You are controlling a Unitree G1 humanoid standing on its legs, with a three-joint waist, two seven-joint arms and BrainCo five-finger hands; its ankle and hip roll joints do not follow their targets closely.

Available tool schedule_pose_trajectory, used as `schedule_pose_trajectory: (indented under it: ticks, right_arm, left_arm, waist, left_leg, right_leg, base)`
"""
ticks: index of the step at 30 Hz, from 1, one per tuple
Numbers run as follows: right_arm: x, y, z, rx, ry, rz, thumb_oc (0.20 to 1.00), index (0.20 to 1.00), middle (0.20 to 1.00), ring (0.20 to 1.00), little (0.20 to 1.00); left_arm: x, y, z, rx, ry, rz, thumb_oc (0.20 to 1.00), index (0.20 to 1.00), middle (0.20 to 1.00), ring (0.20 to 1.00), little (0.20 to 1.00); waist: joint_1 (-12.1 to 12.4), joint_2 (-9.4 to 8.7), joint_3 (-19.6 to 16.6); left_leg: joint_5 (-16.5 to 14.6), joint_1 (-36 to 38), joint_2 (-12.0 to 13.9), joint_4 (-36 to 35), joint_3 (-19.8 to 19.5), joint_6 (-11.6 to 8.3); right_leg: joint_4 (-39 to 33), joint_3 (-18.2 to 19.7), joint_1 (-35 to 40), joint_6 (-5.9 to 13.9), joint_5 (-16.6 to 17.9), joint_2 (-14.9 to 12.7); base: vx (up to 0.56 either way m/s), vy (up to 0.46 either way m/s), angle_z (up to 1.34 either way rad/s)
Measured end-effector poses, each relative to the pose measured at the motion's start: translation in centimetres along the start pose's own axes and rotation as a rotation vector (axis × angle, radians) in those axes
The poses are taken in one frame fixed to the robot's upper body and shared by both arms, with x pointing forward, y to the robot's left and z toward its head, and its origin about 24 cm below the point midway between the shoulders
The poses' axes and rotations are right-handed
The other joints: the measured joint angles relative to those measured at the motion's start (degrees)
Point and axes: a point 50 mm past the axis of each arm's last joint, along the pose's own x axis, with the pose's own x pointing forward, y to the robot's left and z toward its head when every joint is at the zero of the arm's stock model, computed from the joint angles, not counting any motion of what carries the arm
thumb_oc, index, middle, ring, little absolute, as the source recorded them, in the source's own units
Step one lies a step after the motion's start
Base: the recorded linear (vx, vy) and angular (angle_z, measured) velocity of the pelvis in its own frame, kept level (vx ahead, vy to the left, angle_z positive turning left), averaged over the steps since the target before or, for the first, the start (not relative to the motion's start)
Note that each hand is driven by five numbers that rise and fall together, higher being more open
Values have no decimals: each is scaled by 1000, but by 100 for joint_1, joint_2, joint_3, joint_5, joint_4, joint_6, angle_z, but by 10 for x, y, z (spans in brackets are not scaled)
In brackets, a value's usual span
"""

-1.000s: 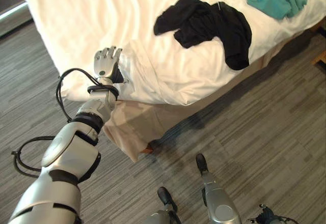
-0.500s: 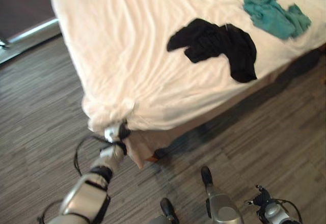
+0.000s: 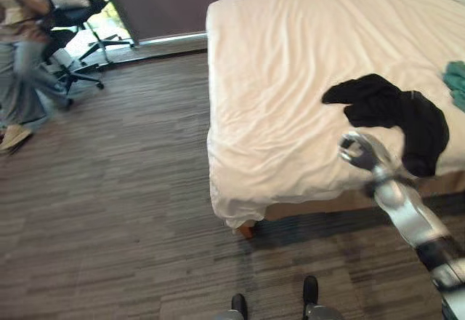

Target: Tidy up the quilt and then pick up the clothes from the bed and put them into the laundry hamper.

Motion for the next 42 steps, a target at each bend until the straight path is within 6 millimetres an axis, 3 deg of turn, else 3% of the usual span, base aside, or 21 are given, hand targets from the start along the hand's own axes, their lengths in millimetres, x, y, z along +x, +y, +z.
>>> schedule_pose_trajectory:
  ticks: [2,3,4,6,9,12,16,21,23,25,27,29,30,33,34,36,38,40,42]
  right_arm:
    - [27,12,39,56,-107,37,200,200,200,200,200]
    - [39,20,54,56,-139,69,200,200,200,200,200]
    - [49,29,60,104,-117,91,200,200,200,200,200]
    - [56,50,54,193,-2,143,200,200,200,200,200]
    - [43,98,37,366,215,240,200,200,200,200,200]
    - [1,144,1,400,470,383,200,200,200,200,200]
    - [-54,174,-34,347,627,521,200,200,200,200,200]
    - [-127,212,-39,244,597,817,200,200,200,200,200]
    - [-140,217,-36,236,550,881,200,200,200,200,200]
    - [-125,203,-1,241,258,938,200,200,200,200,200]
    - [-101,177,37,321,20,915,200,200,200,200,200]
    - [-77,146,64,411,-147,838,200,200,200,200,200]
    - [-57,111,84,477,-276,749,200,200,200,200,200]
    - [-29,78,97,542,-366,579,200,200,200,200,200]
    - [-19,74,95,529,-350,535,200,200,200,200,200]
    - [17,68,79,488,-224,401,200,200,200,200,200]
    - [55,38,31,341,47,202,200,200,200,200,200]
    - [55,14,-15,293,258,92,200,200,200,200,200]
    - [44,-8,-54,356,418,-49,200,200,200,200,200]
  left_arm:
    - [1,3,24,59,-100,13,1000,1000,1000,1000,1000]
    - [1,6,41,91,-165,21,1000,1000,1000,1000,1000]
    - [-1,13,67,109,-255,47,1000,1000,1000,1000,1000]
    - [-5,23,104,110,-376,78,1000,1000,1000,1000,1000]
    - [-14,23,134,159,-486,92,1000,1000,1000,1000,1000]
    - [-24,21,162,172,-586,100,1000,1000,1000,1000,1000]
    - [-27,26,169,149,-622,116,1000,1000,1000,1000,1000]
    - [-17,22,146,157,-524,89,1000,1000,1000,1000,1000]
    - [-14,24,140,154,-492,85,1000,1000,1000,1000,1000]
    - [-10,26,129,164,-460,80,1000,1000,1000,1000,1000]
    - [-6,26,113,169,-416,65,1000,1000,1000,1000,1000]
    - [-4,29,104,189,-394,66,1000,1000,1000,1000,1000]
    - [-2,33,102,186,-383,75,1000,1000,1000,1000,1000]
    - [-5,34,110,178,-411,81,1000,1000,1000,1000,1000]
    - [-6,35,117,174,-430,86,1000,1000,1000,1000,1000]
    - [-16,44,151,189,-545,134,1000,1000,1000,1000,1000]
    - [-48,64,217,141,-798,204,1000,1000,1000,1000,1000]
    - [-69,69,244,109,-926,231,1000,1000,1000,1000,1000]
    - [-75,66,250,116,-969,229,1000,1000,1000,1000,1000]
  waist:
    - [250,-60,-4]
    - [293,-105,-7]
    - [490,-138,-10]
    - [668,-204,-3]
    - [841,-164,49]
    - [894,53,199]
    - [907,234,311]
    - [787,246,321]
    - [753,237,321]
    - [669,186,369]
    - [548,104,404]
    - [434,25,397]
    - [355,-53,397]
    - [231,-136,377]
    - [194,-134,379]
    - [191,-114,394]
    - [362,97,606]
    - [551,266,785]
    - [575,446,880]
  left_leg:
    - [152,-167,21,2,-101,-10]
    - [232,-241,22,10,-172,-11]
    - [309,-367,21,15,-315,-25]
    - [384,-495,15,34,-493,-46]
    - [435,-539,-42,36,-655,-37]
    - [463,-618,-150,37,-872,0]
    - [468,-640,-180,36,-1036,-1]
    - [447,-618,-167,34,-1058,-29]
    - [442,-601,-163,35,-1039,-33]
    - [439,-585,-155,33,-899,-37]
    - [359,-481,-135,14,-727,-106]
    - [323,-374,-111,8,-583,-116]
    - [312,-322,-94,3,-474,-121]
    - [308,-340,-94,4,-375,-107]
    - [342,-410,-97,10,-376,-64]
    - [452,-692,-116,34,-367,-13]
    - [687,-1171,-162,35,-457,29]
    - [718,-1228,-170,35,-522,22]
    - [717,-1260,-177,34,-594,19]
  right_leg:
    - [1,-125,-39,9,7,4]
    - [2,-199,-78,12,11,-3]
    - [3,-324,-110,12,10,-14]
    - [3,-466,-144,11,9,-32]
    - [2,-578,-108,10,8,-83]
    - [2,-790,-46,49,-20,-198]
    - [1,-971,37,85,-55,-232]
    - [1,-1009,78,72,-106,-221]
    - [1,-984,76,72,-106,-219]
    - [1,-879,19,71,-109,-215]
    - [-1,-692,28,87,-95,-193]
    - [-27,-566,33,103,-84,-172]
    - [-25,-441,35,123,-70,-154]
    - [-25,-312,-68,159,-38,-150]
    - [-24,-312,-98,171,-22,-153]
    - [-16,-290,-433,243,58,-166]
    - [3,-339,-834,238,213,-199]
    - [2,-396,-858,222,225,-208]
    - [1,-466,-848,212,215,-219]
  base:
    - [-128,-18,40]
    - [-93,-23,51]
    - [-72,-26,56]
    - [-37,-2,56]
    - [-26,26,37]
    - [-36,33,32]
    - [-3,23,22]
    - [15,12,5]
    - [11,18,-9]
    - [21,10,-30]
    - [8,4,-43]
    - [-7,3,-39]
    - [-49,-2,-42]
    - [-116,-11,-26]
    - [-244,-10,-11]
    - [-212,-26,-1]
    - [-104,-21,29]
    - [-50,15,22]
    - [-10,59,15]
